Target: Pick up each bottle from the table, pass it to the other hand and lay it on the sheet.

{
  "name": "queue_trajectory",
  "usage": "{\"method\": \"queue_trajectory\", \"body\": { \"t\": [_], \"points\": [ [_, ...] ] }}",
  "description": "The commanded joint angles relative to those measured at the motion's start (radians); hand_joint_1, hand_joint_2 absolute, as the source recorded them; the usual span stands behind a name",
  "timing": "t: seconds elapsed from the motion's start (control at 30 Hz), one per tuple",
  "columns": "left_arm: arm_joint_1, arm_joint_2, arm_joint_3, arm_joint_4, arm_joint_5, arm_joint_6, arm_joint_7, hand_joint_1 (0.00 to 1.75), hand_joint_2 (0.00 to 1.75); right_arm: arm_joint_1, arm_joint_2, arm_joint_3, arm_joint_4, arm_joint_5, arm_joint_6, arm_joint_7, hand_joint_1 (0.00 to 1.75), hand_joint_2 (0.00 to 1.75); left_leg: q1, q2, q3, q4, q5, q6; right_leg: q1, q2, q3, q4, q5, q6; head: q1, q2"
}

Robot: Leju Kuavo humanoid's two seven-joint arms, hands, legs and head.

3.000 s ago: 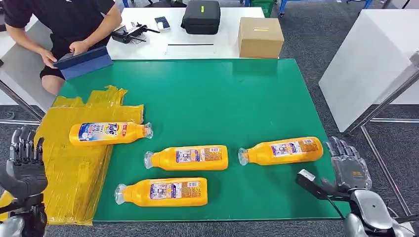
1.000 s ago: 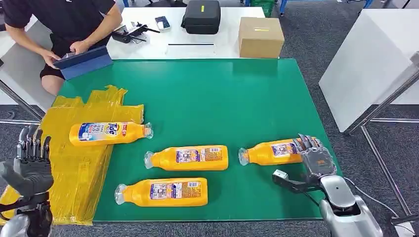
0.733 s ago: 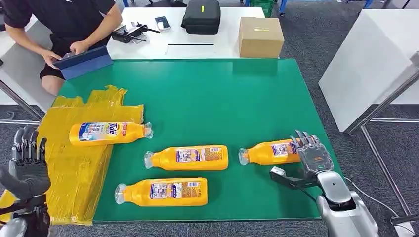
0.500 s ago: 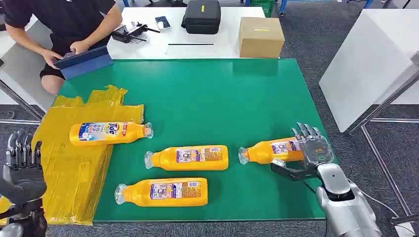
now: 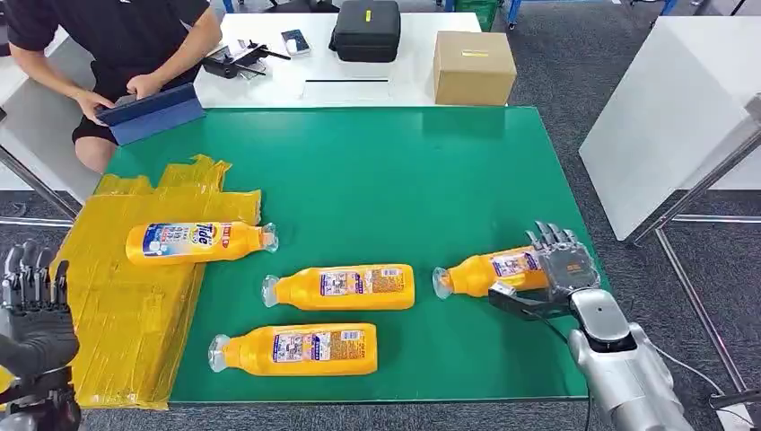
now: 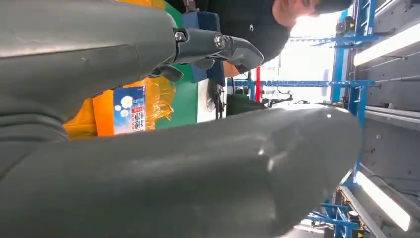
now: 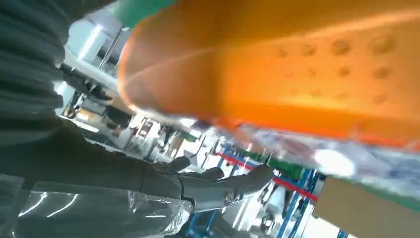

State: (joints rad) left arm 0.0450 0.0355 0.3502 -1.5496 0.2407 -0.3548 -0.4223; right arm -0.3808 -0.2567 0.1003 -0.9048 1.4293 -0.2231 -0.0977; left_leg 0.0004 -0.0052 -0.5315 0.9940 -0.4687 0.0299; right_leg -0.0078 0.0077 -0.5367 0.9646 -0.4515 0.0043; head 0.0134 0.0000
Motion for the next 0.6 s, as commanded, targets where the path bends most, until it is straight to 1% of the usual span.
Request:
{"method": "queue_trajectory", "body": {
  "t": [0.03,0.13,0.2,0.23,0.37,0.4,0.43,0.47,0.5,0.6],
  "points": [
    [-0.032,-0.008,0.030,0.044,0.003,-0.008,0.002,0.00,0.00,-0.138,0.024,0.040,0.325,-0.022,0.060,-0.047,0.00,1.75,0.000,0.002,0.002,-0.001,0.000,-0.001,0.000,0.001,0.001,-0.001,0.001,0.000,0.000,0.000],
    [-0.054,-0.003,0.027,0.064,0.003,-0.010,0.001,0.00,0.00,-0.190,0.047,0.054,0.430,-0.021,0.072,-0.048,0.00,1.75,0.000,0.005,0.004,-0.001,0.002,-0.002,0.000,0.004,0.002,-0.002,0.003,0.000,0.000,0.000],
    [-0.055,-0.002,0.027,0.065,0.003,-0.010,0.001,0.00,0.00,-0.191,0.049,0.055,0.433,-0.021,0.069,-0.047,0.00,1.75,0.000,0.004,0.004,-0.001,0.003,-0.002,0.000,0.003,0.003,-0.002,0.004,0.000,0.000,0.000],
    [-0.055,-0.002,0.027,0.065,0.003,-0.010,0.001,0.00,0.00,-0.190,0.051,0.056,0.435,-0.021,0.067,-0.046,0.00,1.75,0.001,0.004,0.006,-0.002,0.002,-0.002,0.001,0.004,0.005,-0.003,0.006,-0.002,0.000,0.000],
    [-0.052,-0.002,0.027,0.064,0.003,-0.010,0.001,0.00,0.00,-0.192,0.050,0.057,0.439,-0.021,0.065,-0.046,0.00,1.75,0.000,0.005,0.008,-0.001,0.002,-0.001,0.001,0.004,0.006,-0.002,0.006,-0.001,0.000,0.000],
    [-0.052,-0.002,0.027,0.064,0.003,-0.010,0.001,0.00,0.00,-0.192,0.050,0.057,0.439,-0.021,0.065,-0.046,0.00,1.75,-0.001,0.004,0.005,-0.001,0.004,-0.002,0.001,0.003,0.003,-0.002,0.009,0.000,0.000,0.000],
    [-0.052,-0.002,0.027,0.064,0.003,-0.010,0.001,0.00,0.00,-0.192,0.050,0.057,0.439,-0.021,0.065,-0.046,0.00,1.75,-0.001,0.004,0.006,-0.001,0.005,0.000,0.001,0.003,0.004,-0.002,0.009,0.001,0.000,0.000],
    [-0.051,-0.002,0.028,0.063,0.004,-0.011,0.000,0.00,0.00,-0.196,0.052,0.061,0.451,-0.023,0.065,-0.056,1.69,1.75,-0.001,0.004,0.008,-0.001,0.005,0.001,0.001,0.003,0.006,-0.002,0.009,0.002,0.000,0.000],
    [-0.050,0.000,0.030,0.062,0.004,-0.010,-0.001,0.00,0.00,-0.194,0.058,0.067,0.456,-0.021,0.064,-0.056,1.75,1.75,-0.001,0.004,0.005,-0.001,0.006,0.001,0.001,0.003,0.003,-0.003,0.011,0.002,0.000,0.000],
    [-0.038,0.009,0.040,0.058,0.008,-0.009,-0.003,0.00,0.00,-0.194,0.080,0.071,0.466,-0.019,0.057,-0.043,1.75,1.75,-0.001,0.006,0.003,-0.001,0.009,0.001,0.002,0.005,0.001,-0.003,0.015,0.002,0.000,0.000]
  ]
}}
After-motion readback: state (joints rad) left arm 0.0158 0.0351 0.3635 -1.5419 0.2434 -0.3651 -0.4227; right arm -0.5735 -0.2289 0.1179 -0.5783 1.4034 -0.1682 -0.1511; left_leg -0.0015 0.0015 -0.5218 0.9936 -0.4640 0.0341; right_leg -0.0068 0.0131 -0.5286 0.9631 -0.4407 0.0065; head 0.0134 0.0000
